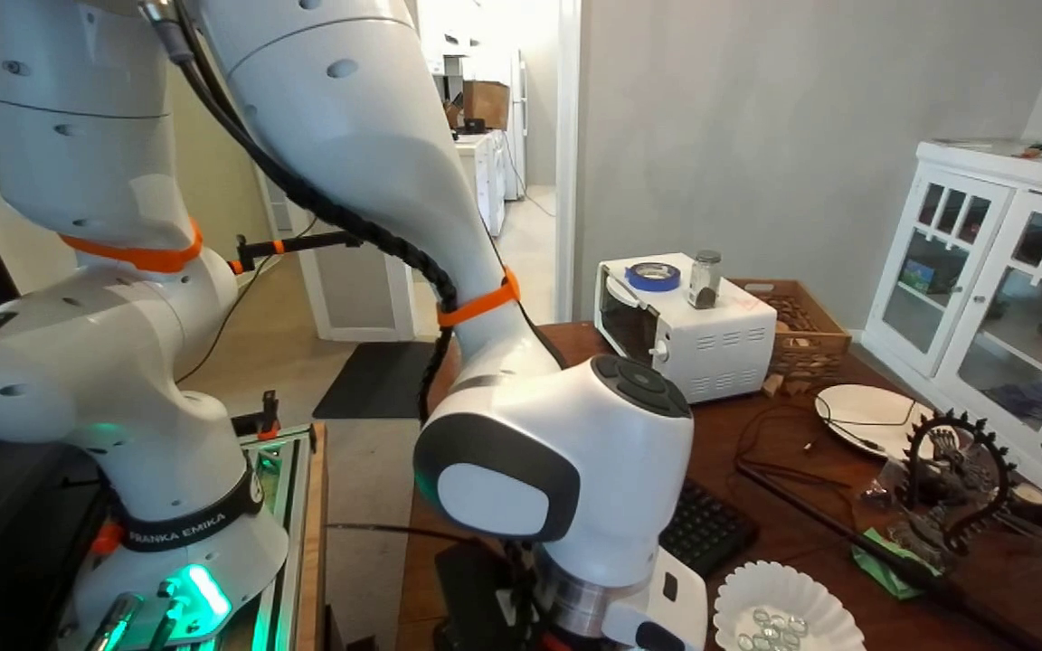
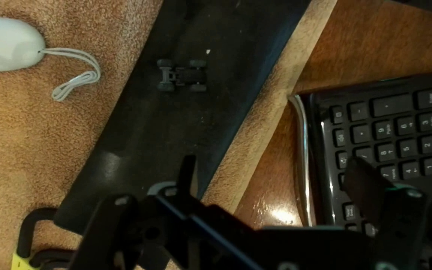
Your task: Put the spoon on top of the oven grill
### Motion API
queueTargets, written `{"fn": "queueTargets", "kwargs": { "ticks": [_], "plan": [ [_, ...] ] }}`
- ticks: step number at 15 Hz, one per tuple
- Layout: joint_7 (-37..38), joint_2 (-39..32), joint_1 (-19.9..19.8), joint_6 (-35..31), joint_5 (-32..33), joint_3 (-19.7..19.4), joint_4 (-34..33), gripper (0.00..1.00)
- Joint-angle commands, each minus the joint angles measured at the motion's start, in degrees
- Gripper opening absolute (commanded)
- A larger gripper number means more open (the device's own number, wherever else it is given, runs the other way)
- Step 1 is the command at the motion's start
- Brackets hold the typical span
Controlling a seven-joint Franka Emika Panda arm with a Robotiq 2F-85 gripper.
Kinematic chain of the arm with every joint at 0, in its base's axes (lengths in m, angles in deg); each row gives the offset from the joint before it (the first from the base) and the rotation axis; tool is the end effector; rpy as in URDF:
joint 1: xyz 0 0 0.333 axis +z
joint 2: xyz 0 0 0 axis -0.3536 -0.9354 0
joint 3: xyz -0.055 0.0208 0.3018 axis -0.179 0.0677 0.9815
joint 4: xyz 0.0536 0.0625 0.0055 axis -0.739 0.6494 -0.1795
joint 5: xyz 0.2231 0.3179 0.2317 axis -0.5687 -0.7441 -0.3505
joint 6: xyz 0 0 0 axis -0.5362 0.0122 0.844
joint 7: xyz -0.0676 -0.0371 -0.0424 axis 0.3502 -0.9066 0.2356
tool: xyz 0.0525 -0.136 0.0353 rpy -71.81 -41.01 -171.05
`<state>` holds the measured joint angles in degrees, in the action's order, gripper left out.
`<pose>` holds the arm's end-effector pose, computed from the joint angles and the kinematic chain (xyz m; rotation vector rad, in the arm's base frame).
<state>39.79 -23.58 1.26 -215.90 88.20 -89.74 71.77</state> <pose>0.3486 -0.3067 0.0825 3.0591 0.1229 -0.3304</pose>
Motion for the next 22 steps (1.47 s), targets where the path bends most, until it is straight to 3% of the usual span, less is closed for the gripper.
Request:
{"fn": "queueTargets", "kwargs": {
  "ticks": [1,11,22],
  "plan": [
    [-1.3,-5.2,-2.1,-0.6,-0.3,1.5,-3.6,1.00],
    [0.8,-13.1,-1.5,-0.4,3.0,4.1,-8.8,1.00],
    [3.5,-14.8,-0.9,-3.7,2.9,6.3,-8.3,1.00]
  ]
}}
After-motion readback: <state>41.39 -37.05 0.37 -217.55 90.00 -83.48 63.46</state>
